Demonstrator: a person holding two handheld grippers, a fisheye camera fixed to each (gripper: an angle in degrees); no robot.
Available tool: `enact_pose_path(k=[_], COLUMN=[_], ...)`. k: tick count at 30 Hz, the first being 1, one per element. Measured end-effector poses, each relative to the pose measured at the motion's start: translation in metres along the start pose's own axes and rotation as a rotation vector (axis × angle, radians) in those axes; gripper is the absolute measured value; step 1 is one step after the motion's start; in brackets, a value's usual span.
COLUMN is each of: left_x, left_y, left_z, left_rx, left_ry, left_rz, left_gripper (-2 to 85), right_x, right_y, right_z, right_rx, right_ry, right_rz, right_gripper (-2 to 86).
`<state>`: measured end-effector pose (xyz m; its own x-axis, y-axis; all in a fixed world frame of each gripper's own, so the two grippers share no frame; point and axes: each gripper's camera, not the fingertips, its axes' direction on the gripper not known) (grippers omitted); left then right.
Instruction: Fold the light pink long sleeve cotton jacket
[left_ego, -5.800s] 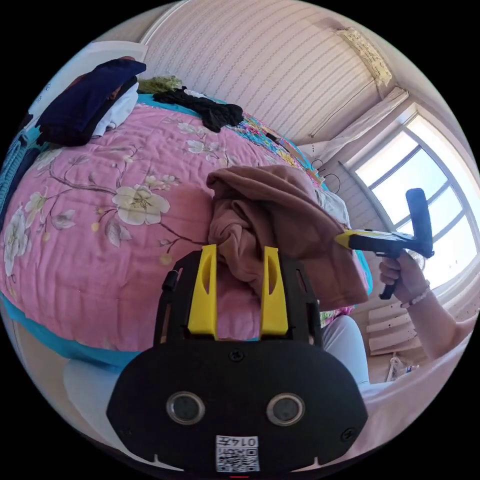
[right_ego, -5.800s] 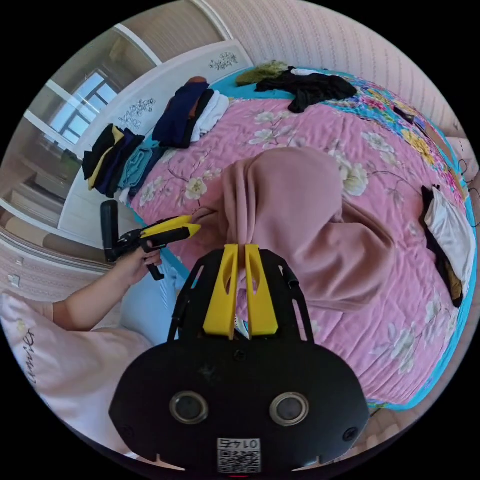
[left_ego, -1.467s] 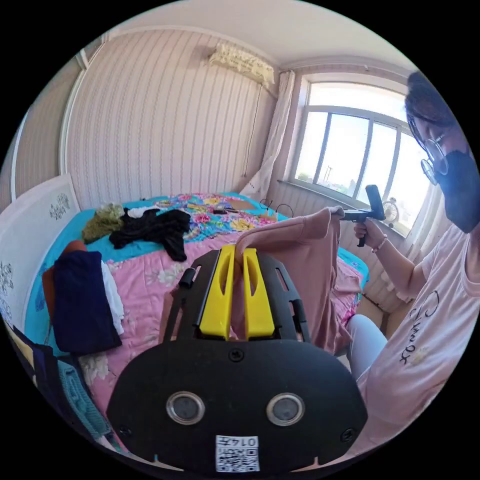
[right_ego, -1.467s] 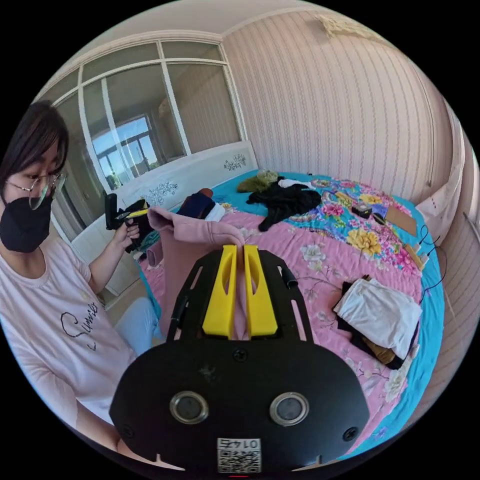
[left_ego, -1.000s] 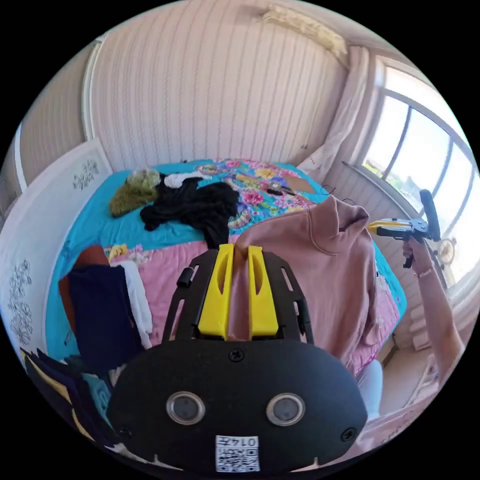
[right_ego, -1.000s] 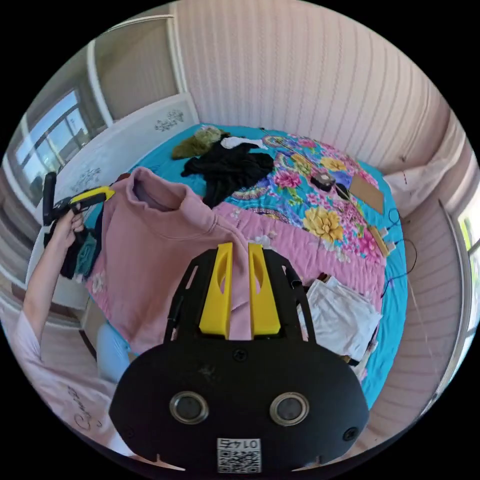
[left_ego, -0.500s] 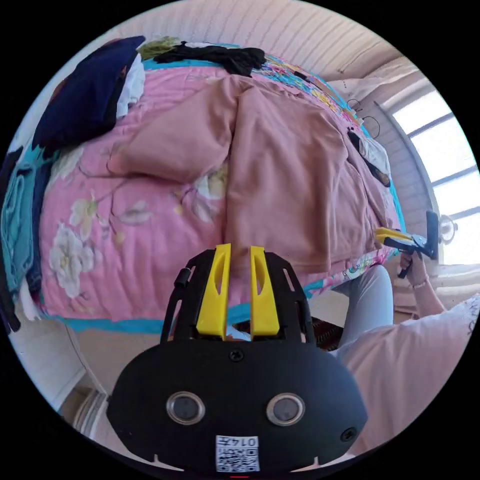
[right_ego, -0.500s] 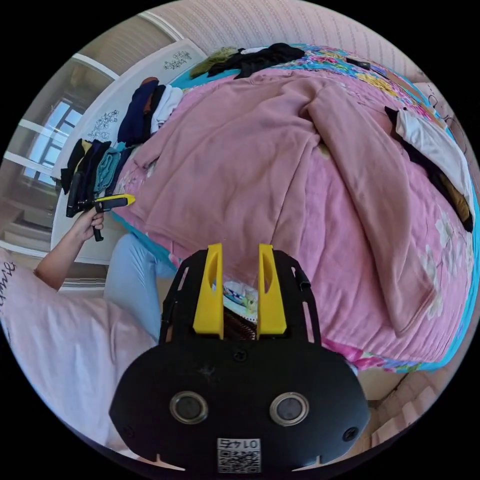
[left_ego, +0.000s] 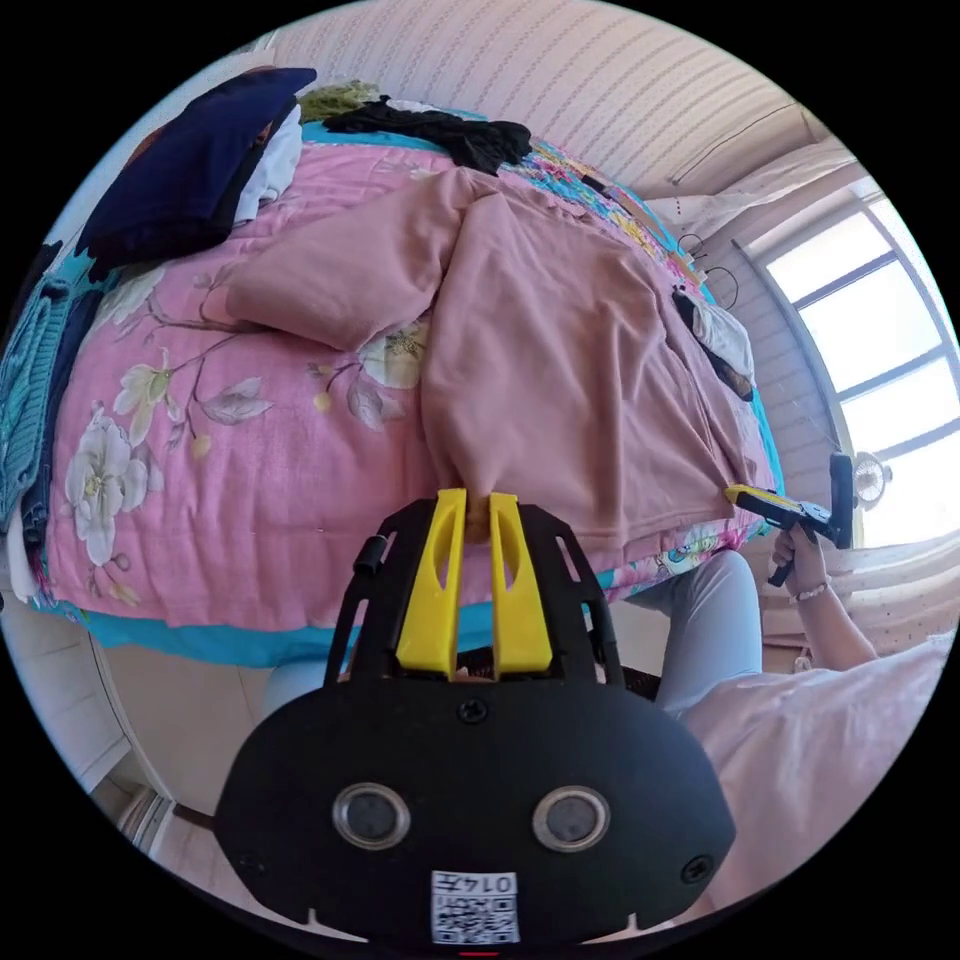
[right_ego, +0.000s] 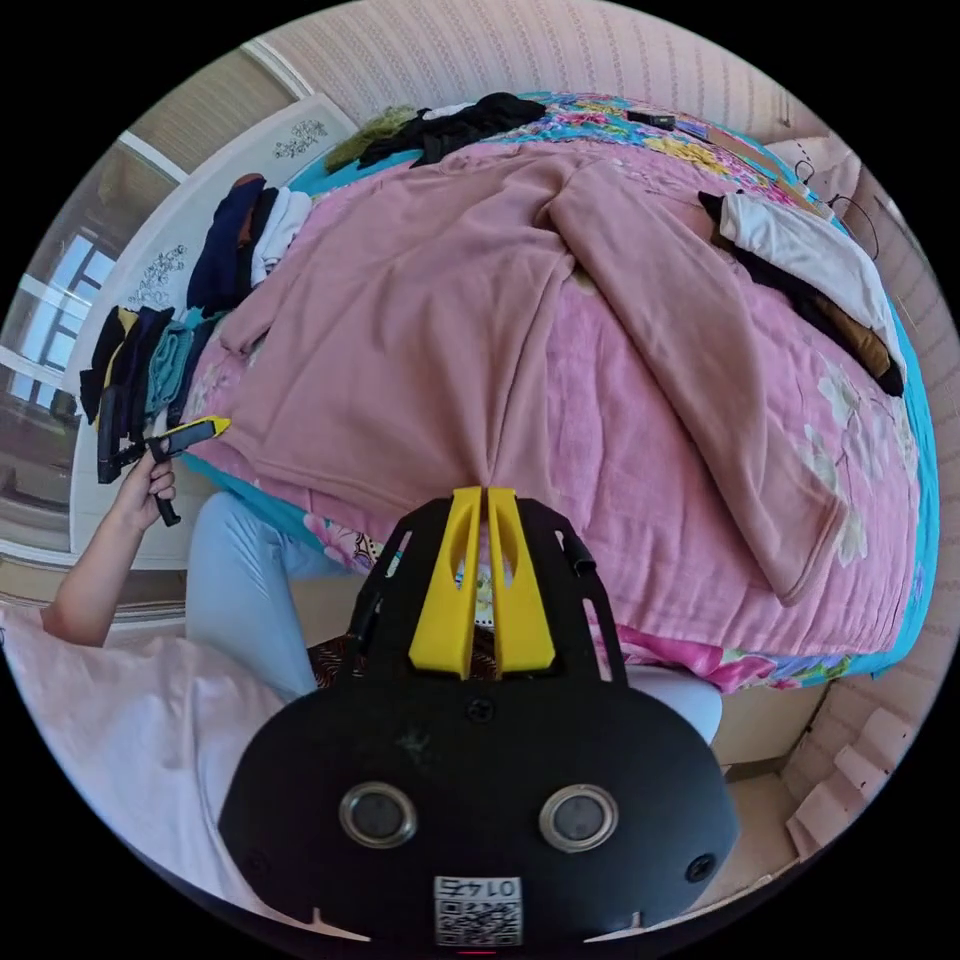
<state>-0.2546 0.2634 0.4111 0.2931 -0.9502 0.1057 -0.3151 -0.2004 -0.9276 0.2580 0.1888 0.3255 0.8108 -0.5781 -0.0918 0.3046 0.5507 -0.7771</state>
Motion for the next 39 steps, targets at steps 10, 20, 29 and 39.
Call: enact_pose_path(k=[10,20,29,39], left_x=[-0.005,-0.062,-0.084,-0.075], left_y=[0.036,0.049,0.049,0.054], left_z=[-0.047,0.006,0.069,0.082], left_rx=[0.021,-0.023,-0.108,-0.049], left_ry=[0.051,0.042,0.131,0.101], left_rz=[0.149,-0.098,-0.175,-0.091], left_gripper=[4.4,6.1,6.8,6.7], right_x=[0.087,0.099,0.122,0.14], right_y=[0.052,0.037,0.019,0.034], right_z=[-0.029,0.033,0.097,0.078], right_rx=[0.134,0.036,-0.132,0.065], right_ry=[-0.267,-0.193,-0.193,-0.188], right_rz=[0.211,0.233,0.271,0.253], right_gripper=[0.4,6.1,1.6,5.4])
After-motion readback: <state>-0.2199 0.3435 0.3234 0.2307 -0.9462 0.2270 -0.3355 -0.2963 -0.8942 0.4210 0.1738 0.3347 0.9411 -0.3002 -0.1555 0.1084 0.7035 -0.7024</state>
